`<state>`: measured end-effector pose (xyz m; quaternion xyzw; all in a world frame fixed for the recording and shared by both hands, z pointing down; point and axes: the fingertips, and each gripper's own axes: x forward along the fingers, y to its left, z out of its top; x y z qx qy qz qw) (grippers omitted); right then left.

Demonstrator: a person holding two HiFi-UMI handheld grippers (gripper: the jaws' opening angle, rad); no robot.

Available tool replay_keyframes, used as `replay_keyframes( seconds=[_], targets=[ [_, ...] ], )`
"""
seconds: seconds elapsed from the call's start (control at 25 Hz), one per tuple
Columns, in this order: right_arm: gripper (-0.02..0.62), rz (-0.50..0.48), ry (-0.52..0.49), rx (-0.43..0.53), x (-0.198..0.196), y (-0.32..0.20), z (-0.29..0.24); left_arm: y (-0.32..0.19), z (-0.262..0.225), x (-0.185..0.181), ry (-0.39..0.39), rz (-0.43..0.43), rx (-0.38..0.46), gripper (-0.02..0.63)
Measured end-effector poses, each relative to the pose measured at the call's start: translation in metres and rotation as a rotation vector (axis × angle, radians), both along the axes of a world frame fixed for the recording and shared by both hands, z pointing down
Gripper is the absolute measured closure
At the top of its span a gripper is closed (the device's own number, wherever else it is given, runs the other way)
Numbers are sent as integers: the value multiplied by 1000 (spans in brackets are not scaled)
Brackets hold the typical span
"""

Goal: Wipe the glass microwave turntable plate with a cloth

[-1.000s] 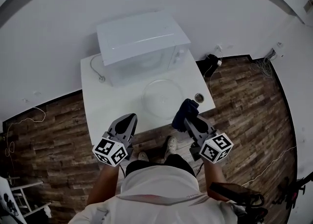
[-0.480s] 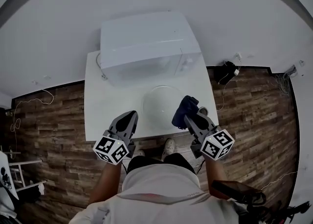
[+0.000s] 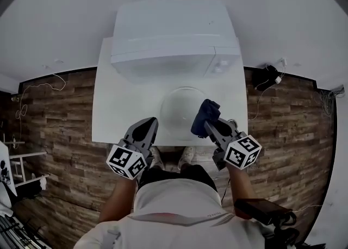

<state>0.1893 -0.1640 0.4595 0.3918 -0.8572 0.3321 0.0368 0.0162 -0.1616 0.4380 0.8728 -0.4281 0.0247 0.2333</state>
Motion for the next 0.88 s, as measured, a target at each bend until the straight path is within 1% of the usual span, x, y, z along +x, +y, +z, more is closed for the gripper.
replay_keyframes(
  seconds=[0.2,0.36,0.52,0.76,0.88],
  targets=[
    [532,-79,-22,-54,-40,-12,19,-5,17,-9,-16,6,-11,597],
    [532,-128,-37,-96,-72,-28,37,-5,27,-20,-15,-15,-22,597],
    [532,-165,-44,-159,-100,-45,63,-3,38,-33,-18,-39,-32,597],
    [532,-222,15,-274,-139,-54,123,2,66,-54,-20,-80,-82,595],
    [532,-230,40,-307,-150,-61,140,4,75,-59,-12,-94,-101,597]
  ],
)
